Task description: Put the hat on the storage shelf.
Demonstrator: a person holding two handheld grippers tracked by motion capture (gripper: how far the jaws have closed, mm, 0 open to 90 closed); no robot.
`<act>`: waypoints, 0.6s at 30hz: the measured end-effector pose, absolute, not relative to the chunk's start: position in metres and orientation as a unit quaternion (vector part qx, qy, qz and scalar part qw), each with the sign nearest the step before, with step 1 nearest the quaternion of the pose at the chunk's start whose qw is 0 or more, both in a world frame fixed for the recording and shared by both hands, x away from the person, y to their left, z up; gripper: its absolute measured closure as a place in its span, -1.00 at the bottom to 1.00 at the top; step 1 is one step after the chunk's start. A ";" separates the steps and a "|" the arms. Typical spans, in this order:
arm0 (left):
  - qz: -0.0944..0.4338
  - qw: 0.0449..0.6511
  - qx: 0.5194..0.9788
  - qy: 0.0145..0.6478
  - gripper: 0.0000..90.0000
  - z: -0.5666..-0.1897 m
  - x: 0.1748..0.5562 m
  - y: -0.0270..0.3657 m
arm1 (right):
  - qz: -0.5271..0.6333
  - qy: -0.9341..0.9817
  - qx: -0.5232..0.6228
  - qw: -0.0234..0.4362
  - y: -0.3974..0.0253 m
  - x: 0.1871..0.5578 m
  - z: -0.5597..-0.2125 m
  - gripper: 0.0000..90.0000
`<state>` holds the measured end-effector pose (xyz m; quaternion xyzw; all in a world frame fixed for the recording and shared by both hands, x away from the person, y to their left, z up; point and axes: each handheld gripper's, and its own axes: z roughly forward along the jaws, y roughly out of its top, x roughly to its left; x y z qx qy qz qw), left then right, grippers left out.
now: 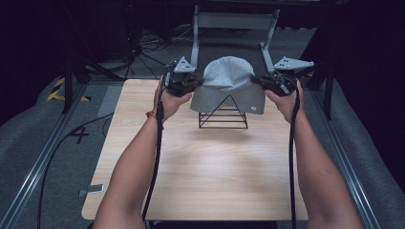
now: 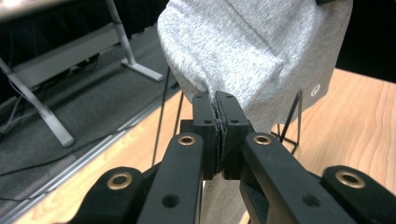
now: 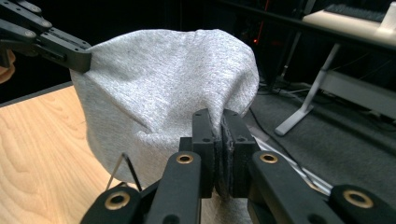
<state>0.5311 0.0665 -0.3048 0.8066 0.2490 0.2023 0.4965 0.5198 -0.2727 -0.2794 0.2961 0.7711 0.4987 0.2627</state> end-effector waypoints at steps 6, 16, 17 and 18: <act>0.196 0.484 0.815 0.251 0.95 -0.330 0.529 0.067 | 0.496 0.776 0.302 0.246 -0.275 0.517 -0.300 0.90; 0.187 0.461 0.830 0.253 0.95 -0.360 0.527 0.064 | 0.471 0.792 0.313 0.229 -0.274 0.515 -0.333 0.90; 0.186 0.457 0.833 0.251 0.95 -0.363 0.527 0.063 | 0.469 0.793 0.314 0.228 -0.274 0.515 -0.335 0.90; 0.185 0.454 0.834 0.252 0.95 -0.366 0.527 0.062 | 0.467 0.794 0.316 0.226 -0.275 0.515 -0.338 0.90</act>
